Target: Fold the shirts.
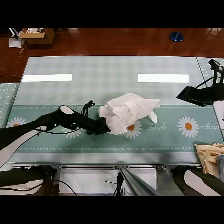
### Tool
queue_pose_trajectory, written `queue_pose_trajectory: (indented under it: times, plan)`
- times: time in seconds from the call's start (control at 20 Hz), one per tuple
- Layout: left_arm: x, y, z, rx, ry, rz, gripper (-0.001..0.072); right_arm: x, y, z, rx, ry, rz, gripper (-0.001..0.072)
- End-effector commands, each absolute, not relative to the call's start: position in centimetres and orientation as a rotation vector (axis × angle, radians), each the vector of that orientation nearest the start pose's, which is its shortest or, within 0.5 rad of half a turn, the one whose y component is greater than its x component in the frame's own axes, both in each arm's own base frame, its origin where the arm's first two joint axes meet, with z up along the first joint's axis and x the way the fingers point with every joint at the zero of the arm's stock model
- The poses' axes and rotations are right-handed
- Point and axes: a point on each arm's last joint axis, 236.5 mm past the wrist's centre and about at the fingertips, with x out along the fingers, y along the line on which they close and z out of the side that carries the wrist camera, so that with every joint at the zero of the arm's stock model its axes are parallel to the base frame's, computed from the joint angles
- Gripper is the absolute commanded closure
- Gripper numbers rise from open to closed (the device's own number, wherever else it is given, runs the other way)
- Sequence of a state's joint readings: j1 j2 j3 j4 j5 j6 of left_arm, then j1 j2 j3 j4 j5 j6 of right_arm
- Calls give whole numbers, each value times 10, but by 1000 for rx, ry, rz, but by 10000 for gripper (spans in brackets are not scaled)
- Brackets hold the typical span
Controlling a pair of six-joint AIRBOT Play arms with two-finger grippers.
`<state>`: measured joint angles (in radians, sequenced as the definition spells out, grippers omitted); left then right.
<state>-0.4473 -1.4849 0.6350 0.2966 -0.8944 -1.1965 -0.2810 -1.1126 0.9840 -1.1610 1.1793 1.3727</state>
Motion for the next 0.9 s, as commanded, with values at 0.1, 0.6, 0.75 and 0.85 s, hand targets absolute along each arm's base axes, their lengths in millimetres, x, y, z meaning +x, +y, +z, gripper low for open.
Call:
queue_pose_trajectory:
  times: [0.1,0.6,0.75,0.85]
  plan:
    - [222,-302,-107,-792,1615,-626,686,342,23,34,389,1181,282,135]
    - [211,-305,-101,-792,1648,-674,686,339,75,18,437,1168,547,133]
    - [206,-306,-97,-796,1667,-694,686,315,70,-43,508,1280,485,180]
    - [203,-307,-96,-799,1677,-705,686,300,69,-67,573,1328,455,182]
